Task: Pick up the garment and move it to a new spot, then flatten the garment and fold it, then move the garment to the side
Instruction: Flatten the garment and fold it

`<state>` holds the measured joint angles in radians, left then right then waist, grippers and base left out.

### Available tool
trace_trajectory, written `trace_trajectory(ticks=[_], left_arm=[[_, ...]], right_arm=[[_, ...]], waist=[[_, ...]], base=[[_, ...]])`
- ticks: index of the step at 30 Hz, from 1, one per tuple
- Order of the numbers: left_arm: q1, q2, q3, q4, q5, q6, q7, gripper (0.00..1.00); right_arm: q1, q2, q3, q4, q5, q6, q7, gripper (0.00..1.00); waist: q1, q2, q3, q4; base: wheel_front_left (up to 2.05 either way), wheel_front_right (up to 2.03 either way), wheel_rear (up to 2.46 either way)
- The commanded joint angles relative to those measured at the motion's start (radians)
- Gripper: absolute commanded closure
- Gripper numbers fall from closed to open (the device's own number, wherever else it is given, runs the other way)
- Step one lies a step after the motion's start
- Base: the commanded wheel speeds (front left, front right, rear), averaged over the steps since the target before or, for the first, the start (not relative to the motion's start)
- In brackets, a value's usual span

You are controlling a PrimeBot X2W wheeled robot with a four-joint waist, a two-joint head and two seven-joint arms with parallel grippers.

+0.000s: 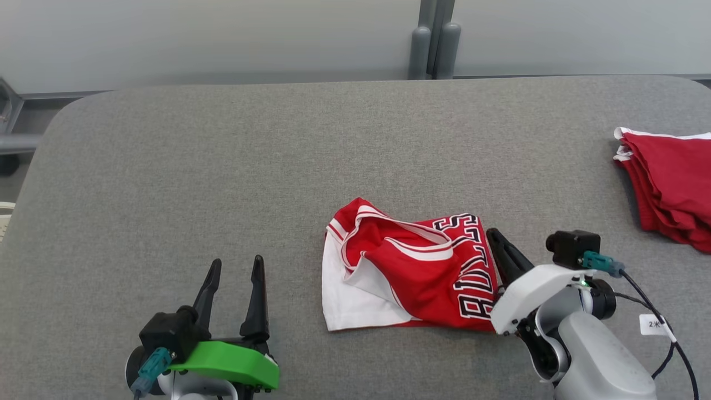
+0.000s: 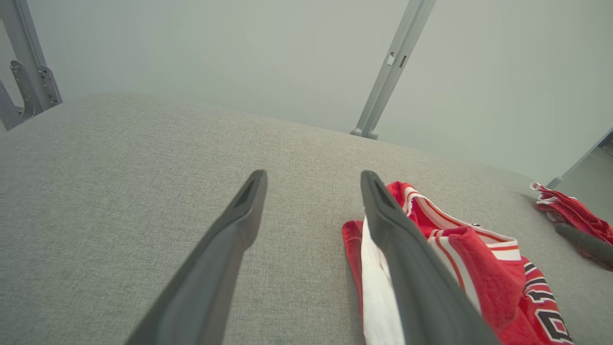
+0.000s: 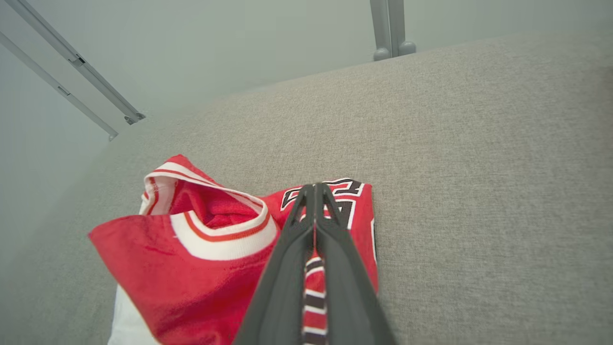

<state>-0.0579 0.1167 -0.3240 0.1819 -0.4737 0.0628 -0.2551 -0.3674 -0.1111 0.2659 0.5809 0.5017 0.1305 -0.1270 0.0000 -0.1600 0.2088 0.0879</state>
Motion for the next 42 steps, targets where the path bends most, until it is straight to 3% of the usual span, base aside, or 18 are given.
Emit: trace_trajectory(ticks=[1,17,23,24,27,31,35,42], left_arm=[[0.006,0.010,0.004,-0.005,0.006,0.009,0.003,0.00],[-0.005,0.027,0.007,-0.021,0.001,0.019,0.007,0.00],[-0.009,0.034,0.009,-0.026,-0.003,0.021,0.008,0.00],[-0.011,0.036,0.008,-0.027,-0.004,0.023,0.009,0.00],[-0.009,0.037,0.007,-0.029,-0.007,0.026,0.009,0.00],[0.001,0.038,0.013,-0.030,-0.011,0.030,0.007,0.00],[0.010,0.037,0.020,-0.033,-0.015,0.036,0.004,0.00],[0.015,0.037,0.023,-0.037,-0.018,0.037,-0.001,0.00]], right_arm=[[0.021,-0.009,0.001,0.001,0.009,0.000,-0.011,1.00],[-0.065,0.037,0.090,0.214,0.019,0.000,-0.098,1.00],[-0.110,0.058,0.243,0.266,0.073,0.000,-0.115,1.00],[-0.110,0.062,0.330,0.249,0.112,0.000,-0.117,1.00],[-0.124,0.059,0.443,0.252,0.132,0.000,-0.120,1.00],[-0.143,0.058,0.526,0.282,0.124,0.000,-0.130,1.00],[-0.176,0.060,0.519,0.280,0.127,0.000,-0.137,1.00],[-0.176,0.040,0.388,0.181,0.061,0.000,-0.137,1.00]], waist=[[0.0000,0.0000,0.007,0.008],[0.0000,0.0000,0.039,0.117],[0.0000,0.0000,0.041,0.150],[0.0000,0.0000,0.040,0.160],[0.0000,0.0000,0.039,0.165],[0.0000,0.0000,0.037,0.161],[0.0000,0.0000,0.038,0.141],[0.0000,0.0000,0.033,0.102]], base=[[0.00,0.00,0.00],[0.00,0.00,0.00],[0.00,0.00,0.00],[0.00,0.00,0.00],[0.00,0.00,0.00],[0.00,0.00,0.00],[0.00,0.00,0.00],[0.00,0.00,0.00]])
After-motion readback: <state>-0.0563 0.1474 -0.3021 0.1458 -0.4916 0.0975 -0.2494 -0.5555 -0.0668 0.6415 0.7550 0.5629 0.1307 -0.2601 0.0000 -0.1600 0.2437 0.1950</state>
